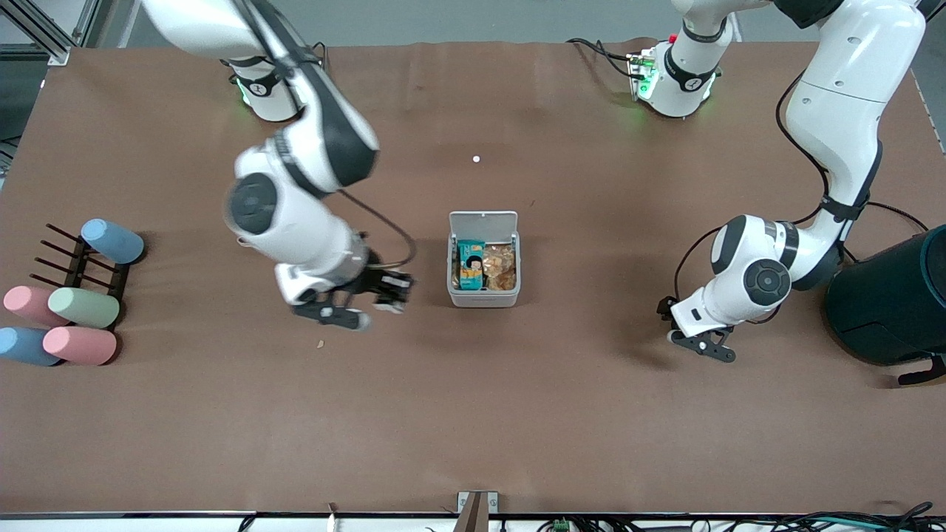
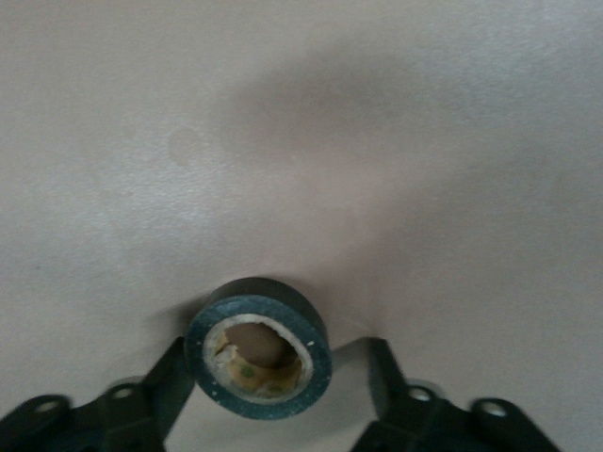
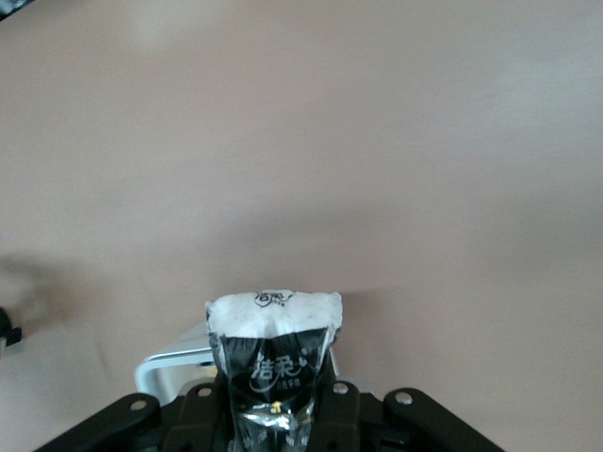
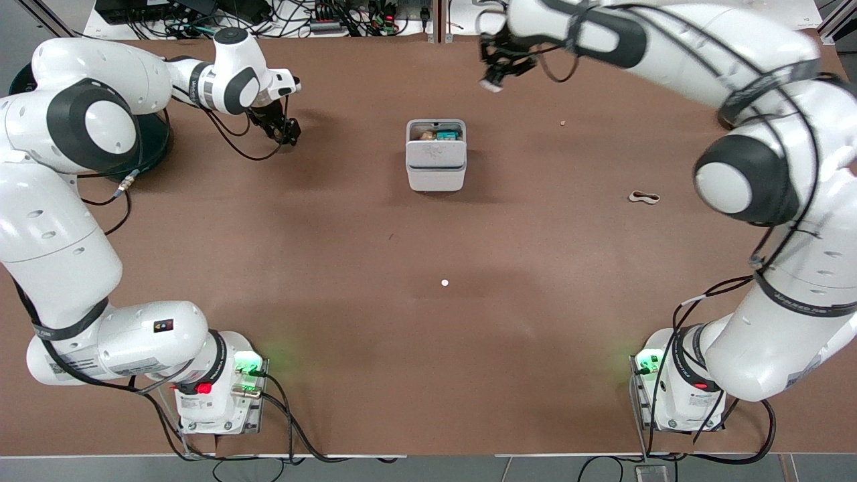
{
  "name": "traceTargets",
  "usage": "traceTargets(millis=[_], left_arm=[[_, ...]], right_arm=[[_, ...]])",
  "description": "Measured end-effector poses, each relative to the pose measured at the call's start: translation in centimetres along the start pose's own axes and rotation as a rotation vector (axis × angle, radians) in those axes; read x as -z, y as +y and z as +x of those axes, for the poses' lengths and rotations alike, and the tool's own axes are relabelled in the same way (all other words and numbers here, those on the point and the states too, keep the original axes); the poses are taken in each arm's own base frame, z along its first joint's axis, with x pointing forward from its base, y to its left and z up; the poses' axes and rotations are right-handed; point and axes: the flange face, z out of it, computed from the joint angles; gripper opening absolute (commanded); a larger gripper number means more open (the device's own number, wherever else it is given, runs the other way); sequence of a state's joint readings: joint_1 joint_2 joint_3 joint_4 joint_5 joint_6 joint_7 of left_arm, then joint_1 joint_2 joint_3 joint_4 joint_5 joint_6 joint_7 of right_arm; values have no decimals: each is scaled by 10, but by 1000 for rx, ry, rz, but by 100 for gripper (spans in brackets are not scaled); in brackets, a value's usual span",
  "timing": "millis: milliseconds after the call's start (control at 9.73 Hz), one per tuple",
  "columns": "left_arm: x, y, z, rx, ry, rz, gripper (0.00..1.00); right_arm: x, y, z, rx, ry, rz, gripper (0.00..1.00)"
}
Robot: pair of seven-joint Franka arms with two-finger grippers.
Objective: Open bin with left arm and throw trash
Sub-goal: 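Grasp the tape with the left gripper while the right gripper carries the packet, then open the right gripper over the bin while the left gripper lifts the tape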
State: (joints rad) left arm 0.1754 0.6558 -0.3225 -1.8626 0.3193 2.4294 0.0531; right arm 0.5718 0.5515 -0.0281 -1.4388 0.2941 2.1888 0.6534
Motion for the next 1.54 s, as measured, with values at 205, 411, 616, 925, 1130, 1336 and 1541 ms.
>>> traceTargets(millis=[205,411,616,925,1130,1336,1541], left_arm=[[14,15,9,-9,15,-9,0],[54,64,34,54,14,-40,0],[93,126,50,130,9,-59,0],[109,189,58,175,22,-57,0],[109,190,58,183,21,-56,0],[108,186,58,189,21,-54,0],[109,186,58,194,22,-54,0]], right_arm=[[-59,-40,-41,95,15,-10,0],[-84,-53,-67,149,-5,-53,1],[-90,-47,-75,154,-72,-118,12],[-96,-42,-79,151,-109,-152,100],[-100,-44,-83,158,-113,-155,100],[-95,-45,-80,135,-99,-151,100],[-47,-20,-33,49,-57,-164,100]])
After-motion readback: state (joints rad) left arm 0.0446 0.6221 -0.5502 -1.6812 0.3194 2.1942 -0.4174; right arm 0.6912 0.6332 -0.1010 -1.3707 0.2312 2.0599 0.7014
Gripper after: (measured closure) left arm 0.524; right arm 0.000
